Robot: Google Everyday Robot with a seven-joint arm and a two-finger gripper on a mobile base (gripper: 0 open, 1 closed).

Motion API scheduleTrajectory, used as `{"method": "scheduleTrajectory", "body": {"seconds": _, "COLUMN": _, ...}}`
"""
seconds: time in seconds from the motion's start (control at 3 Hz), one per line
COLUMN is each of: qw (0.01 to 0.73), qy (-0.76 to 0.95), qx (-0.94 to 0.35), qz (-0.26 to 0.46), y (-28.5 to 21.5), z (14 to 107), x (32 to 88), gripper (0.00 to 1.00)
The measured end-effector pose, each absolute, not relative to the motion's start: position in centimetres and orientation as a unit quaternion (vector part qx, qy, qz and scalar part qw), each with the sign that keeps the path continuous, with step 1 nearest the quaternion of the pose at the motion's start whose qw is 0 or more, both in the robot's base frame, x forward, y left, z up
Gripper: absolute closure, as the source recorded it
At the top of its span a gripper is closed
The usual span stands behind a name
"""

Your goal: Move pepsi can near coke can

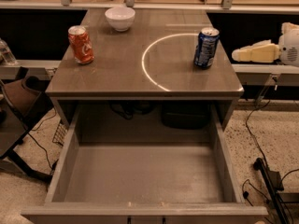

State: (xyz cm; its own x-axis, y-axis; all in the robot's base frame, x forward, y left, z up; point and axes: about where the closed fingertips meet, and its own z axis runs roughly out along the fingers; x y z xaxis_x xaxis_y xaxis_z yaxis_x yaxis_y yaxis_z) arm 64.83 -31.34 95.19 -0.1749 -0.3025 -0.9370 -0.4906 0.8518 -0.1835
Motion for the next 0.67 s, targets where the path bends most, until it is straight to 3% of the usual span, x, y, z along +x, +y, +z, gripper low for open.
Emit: {"method": "scheduleTrajectory", "body": {"seconds": 0.67, "qw": 0.588, "qy": 0.759, "qx": -0.262, "qz": 0.097, "y": -29.8, "z": 94.7, "x": 65.1, "gripper": 0.00}}
